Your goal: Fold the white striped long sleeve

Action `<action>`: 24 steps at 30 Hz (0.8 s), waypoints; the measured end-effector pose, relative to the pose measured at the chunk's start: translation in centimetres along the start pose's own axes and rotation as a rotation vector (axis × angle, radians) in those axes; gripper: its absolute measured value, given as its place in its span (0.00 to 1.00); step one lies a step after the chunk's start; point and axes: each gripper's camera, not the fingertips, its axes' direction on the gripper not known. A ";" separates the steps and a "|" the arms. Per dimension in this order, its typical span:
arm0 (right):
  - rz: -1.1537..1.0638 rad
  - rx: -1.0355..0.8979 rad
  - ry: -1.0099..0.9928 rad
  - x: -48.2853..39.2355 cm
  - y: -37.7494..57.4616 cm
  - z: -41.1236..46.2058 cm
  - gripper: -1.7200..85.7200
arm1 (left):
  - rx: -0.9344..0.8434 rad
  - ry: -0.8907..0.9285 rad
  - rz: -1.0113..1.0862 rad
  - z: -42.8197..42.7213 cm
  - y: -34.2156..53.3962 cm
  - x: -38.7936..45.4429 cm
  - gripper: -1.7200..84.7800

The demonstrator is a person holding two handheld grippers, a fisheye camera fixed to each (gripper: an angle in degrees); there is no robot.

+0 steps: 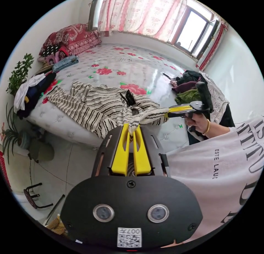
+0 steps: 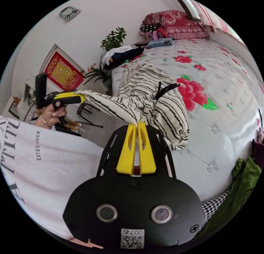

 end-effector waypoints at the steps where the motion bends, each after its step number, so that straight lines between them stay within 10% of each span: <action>1: -0.057 -0.049 -0.121 -1.3 0.3 0.3 0.03 | 0.007 0.012 -0.016 -0.1 0.3 -0.5 0.01; 24: -0.634 -0.378 -0.138 -13.4 -18.7 16.0 0.13 | 0.019 0.059 0.256 -3.8 1.6 -3.3 0.01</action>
